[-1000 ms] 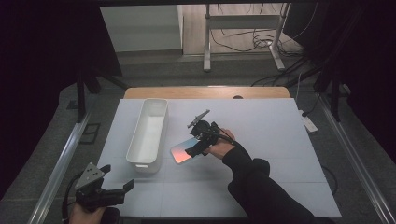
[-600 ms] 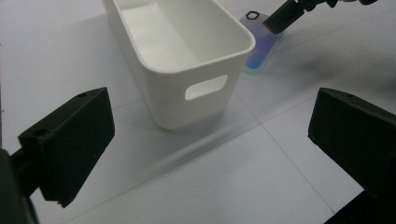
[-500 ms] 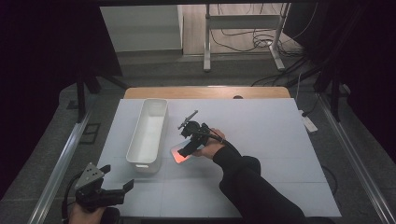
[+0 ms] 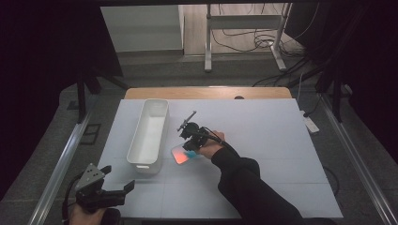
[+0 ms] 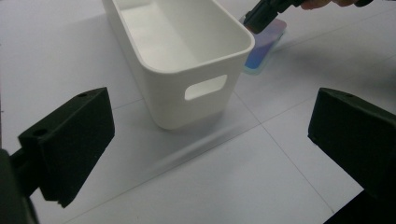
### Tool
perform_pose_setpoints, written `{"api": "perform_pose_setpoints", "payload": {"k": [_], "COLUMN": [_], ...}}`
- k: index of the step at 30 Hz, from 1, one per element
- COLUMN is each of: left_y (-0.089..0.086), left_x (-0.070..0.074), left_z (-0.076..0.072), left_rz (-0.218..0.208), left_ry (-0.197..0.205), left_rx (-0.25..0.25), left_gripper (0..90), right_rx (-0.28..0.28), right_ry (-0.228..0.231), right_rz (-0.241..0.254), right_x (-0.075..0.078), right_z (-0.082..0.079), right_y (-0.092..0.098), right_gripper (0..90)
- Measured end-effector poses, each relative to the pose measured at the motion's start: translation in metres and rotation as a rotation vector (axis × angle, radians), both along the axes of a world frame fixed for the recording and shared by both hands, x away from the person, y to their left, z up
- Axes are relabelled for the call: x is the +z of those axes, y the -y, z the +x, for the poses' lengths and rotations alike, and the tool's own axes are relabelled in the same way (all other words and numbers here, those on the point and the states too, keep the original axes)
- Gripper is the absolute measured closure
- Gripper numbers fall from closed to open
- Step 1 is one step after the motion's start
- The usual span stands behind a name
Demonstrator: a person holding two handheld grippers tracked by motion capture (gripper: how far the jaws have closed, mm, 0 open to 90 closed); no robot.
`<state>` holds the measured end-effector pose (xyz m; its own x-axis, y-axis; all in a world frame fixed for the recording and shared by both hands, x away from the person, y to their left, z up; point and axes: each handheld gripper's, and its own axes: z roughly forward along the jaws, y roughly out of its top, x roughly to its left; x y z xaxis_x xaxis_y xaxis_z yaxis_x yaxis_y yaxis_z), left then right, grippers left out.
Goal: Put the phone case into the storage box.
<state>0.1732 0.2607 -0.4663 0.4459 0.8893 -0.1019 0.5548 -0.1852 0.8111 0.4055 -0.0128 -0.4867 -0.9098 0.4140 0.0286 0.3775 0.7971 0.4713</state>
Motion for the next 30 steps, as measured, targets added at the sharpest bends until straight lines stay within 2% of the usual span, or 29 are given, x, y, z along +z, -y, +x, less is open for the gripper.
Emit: {"api": "perform_pose_setpoints", "payload": {"k": [4,20,30], "left_y": [0.000,0.000,0.000], "left_x": [0.000,0.000,0.000], "left_z": [0.000,0.000,0.000], "left_rz": [0.000,-0.003,0.001], "left_ry": [0.000,-0.001,-0.003], "left_rx": [-0.001,-0.002,-0.003], "left_gripper": [1.2,1.2,1.2], "right_rx": [-0.006,-0.045,-0.061], "right_ry": [-0.018,0.013,0.020], "right_rz": [0.009,0.044,0.021], "right_x": [-0.002,-0.011,-0.022], "right_z": [0.002,0.014,0.021], "right_y": [-0.003,-0.029,-0.042], "right_gripper": [89.3,89.2,89.2]}}
